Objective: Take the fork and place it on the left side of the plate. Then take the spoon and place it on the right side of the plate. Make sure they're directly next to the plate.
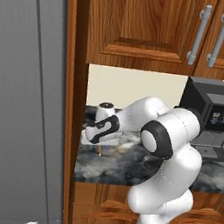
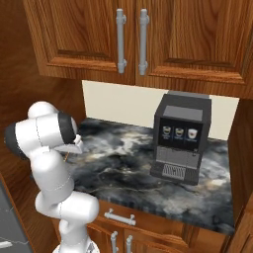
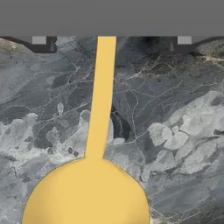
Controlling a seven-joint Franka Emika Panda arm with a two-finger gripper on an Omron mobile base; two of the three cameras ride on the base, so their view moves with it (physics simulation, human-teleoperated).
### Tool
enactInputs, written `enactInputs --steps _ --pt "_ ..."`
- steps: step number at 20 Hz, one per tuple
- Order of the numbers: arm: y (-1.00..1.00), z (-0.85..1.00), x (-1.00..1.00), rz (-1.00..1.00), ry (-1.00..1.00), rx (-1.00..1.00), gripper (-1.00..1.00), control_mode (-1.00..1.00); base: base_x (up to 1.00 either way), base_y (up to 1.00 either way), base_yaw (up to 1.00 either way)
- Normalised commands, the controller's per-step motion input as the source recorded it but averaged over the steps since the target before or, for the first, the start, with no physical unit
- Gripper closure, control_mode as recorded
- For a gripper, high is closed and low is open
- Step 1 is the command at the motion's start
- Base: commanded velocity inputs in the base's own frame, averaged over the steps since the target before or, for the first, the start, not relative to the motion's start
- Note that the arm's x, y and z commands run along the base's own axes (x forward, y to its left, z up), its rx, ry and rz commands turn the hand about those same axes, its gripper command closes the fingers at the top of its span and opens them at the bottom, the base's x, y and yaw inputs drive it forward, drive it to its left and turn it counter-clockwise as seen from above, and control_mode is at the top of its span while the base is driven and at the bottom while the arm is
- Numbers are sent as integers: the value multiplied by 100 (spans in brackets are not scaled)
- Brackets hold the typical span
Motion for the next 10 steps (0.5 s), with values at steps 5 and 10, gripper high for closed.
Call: enactInputs --steps 5,10 --pt "0 -35 14 0 0 -1 -100 -100 0 0 0" --pt "0 -47 3 0 0 -2 100 -100 0 0 0"
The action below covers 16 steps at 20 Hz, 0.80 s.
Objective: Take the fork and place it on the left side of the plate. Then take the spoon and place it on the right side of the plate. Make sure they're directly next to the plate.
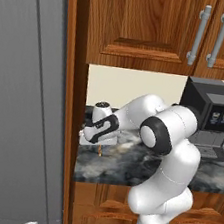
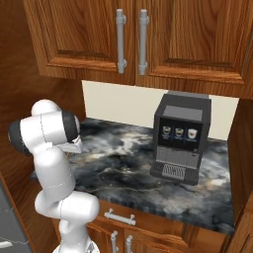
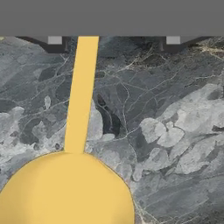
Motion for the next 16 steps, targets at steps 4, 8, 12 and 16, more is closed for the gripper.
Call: enactInputs --steps 4,8,12,16 --pt "-1 -35 0 0 -7 1 100 -100 0 0 0" --pt "-28 -27 -6 0 -10 8 100 -100 0 0 0" --pt "-47 -11 -13 -2 -5 10 100 -100 0 0 0" --pt "-46 0 -8 -4 0 10 100 -100 0 0 0"
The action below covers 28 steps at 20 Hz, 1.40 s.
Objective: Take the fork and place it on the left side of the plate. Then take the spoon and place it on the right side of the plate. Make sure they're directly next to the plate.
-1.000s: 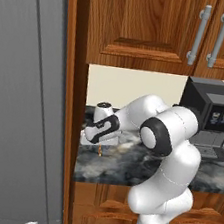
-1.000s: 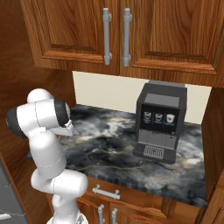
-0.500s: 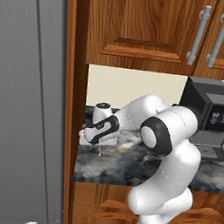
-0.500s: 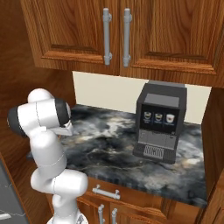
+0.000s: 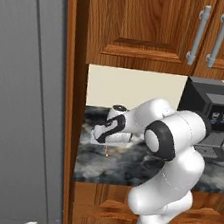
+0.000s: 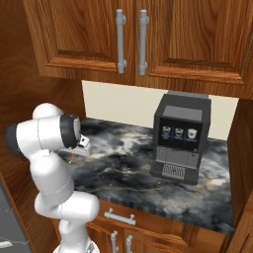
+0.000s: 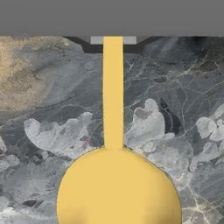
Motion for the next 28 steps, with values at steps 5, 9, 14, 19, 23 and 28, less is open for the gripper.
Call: enactInputs --steps 5,9,14,19,23,28 --pt "-35 22 -40 -5 0 5 100 -100 0 0 0" --pt "-31 46 -74 -6 0 1 100 -100 0 0 0" --pt "-20 74 -64 -7 0 0 100 -100 0 0 0" --pt "-15 92 -64 -10 4 0 100 -100 0 0 0" --pt "-12 85 -71 -12 5 0 100 -100 0 0 0" --pt "-10 76 -73 -13 4 0 100 -100 0 0 0"
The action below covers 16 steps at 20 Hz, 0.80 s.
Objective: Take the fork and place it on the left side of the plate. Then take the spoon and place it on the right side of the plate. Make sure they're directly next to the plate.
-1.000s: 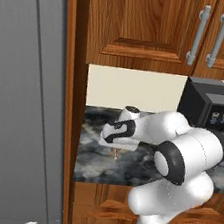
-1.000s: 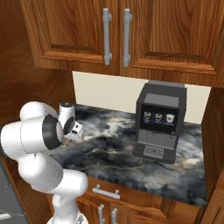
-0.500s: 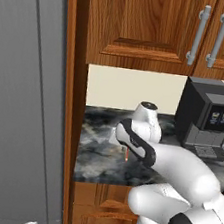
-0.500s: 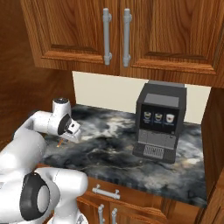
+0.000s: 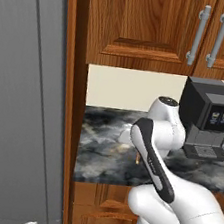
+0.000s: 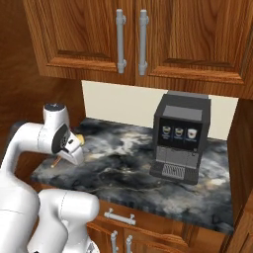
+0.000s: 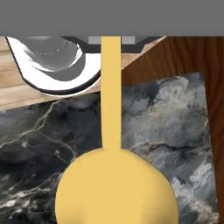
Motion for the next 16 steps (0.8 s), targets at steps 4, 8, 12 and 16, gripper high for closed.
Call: enactInputs --steps 4,8,12,16 --pt "-14 82 -64 -12 6 0 100 -100 0 0 0" --pt "0 61 -40 -14 12 0 100 -100 0 0 0" --pt "-12 20 -74 -14 3 0 100 -100 0 0 0" --pt "-14 5 -70 -14 0 0 100 -100 0 0 0"
